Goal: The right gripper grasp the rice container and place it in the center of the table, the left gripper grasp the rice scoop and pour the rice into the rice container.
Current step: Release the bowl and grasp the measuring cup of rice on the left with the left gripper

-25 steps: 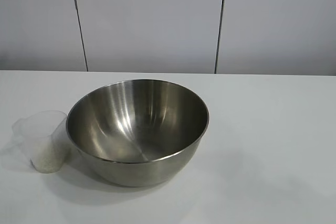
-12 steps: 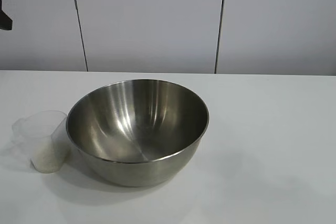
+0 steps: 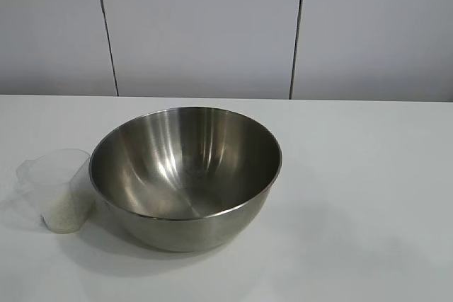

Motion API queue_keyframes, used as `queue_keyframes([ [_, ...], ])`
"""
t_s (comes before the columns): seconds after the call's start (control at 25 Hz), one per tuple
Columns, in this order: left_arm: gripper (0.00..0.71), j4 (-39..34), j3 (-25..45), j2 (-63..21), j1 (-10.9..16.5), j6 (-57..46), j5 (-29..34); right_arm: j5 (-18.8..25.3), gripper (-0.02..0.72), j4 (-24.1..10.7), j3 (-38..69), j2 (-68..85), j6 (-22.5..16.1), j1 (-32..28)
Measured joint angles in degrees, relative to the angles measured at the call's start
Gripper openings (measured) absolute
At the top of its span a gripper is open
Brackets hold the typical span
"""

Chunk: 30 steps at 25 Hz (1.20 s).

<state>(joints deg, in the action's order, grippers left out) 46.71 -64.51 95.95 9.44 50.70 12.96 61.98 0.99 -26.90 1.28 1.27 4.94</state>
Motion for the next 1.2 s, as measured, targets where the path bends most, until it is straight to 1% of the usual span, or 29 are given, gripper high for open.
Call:
queue_keyframes([
  [0.16,0.533,-20.9,0.0,-5.6,0.0,-23.5,-0.9,0.0,0.463,0.0,0.0,0.0,0.0,0.0],
  [0.24,0.533,-32.5,0.0,-9.3,-0.6,-35.3,-1.3,0.0,0.463,0.0,0.0,0.0,0.0,0.0],
  [0.36,0.533,-48.1,0.0,-16.0,-2.8,-53.4,-1.8,0.0,0.463,0.0,0.0,0.0,0.0,0.0],
  [0.4,0.533,-52.4,0.3,-18.0,-3.7,-57.4,-2.2,0.0,0.463,0.0,0.0,0.0,0.0,0.0],
  [0.48,0.533,-58.2,2.2,-22.9,-5.5,-64.0,-2.7,0.0,0.463,0.0,0.0,0.0,0.0,0.0],
  [0.6,0.533,-62.4,7.9,-30.2,-7.6,-67.4,-3.2,0.0,0.463,0.0,0.0,0.0,0.0,0.0],
  [0.68,0.533,-63.3,14.1,-35.3,-8.0,-68.0,-4.8,0.0,0.463,0.0,0.0,0.0,0.0,0.0],
  [0.76,0.533,-63.7,21.1,-41.3,-8.0,-68.1,-7.7,0.0,0.463,0.0,0.0,0.0,0.0,0.0],
  [0.84,0.533,-63.8,29.8,-46.4,-8.0,-68.1,-13.0,0.0,0.463,0.0,0.0,0.0,0.0,0.0],
  [0.92,0.533,-63.9,38.2,-50.6,-8.0,-68.1,-20.2,0.0,0.463,0.0,0.0,0.0,0.0,0.0],
  [1.0,0.533,-64.1,46.3,-52.0,-8.0,-68.1,-29.0,0.0,0.463,0.0,0.0,0.0,0.0,0.0],
  [1.04,0.533,-64.2,49.0,-51.9,-8.0,-68.1,-32.8,0.0,0.463,0.0,0.0,0.0,0.0,0.0],
  [1.12,0.533,-64.4,53.7,-50.0,-8.0,-68.1,-37.6,0.0,0.463,0.0,0.0,0.0,-0.1,0.0],
  [1.2,0.533,-64.3,55.8,-46.5,-8.0,-68.5,-39.7,0.0,0.463,0.0,0.0,0.0,-0.1,0.0],
])
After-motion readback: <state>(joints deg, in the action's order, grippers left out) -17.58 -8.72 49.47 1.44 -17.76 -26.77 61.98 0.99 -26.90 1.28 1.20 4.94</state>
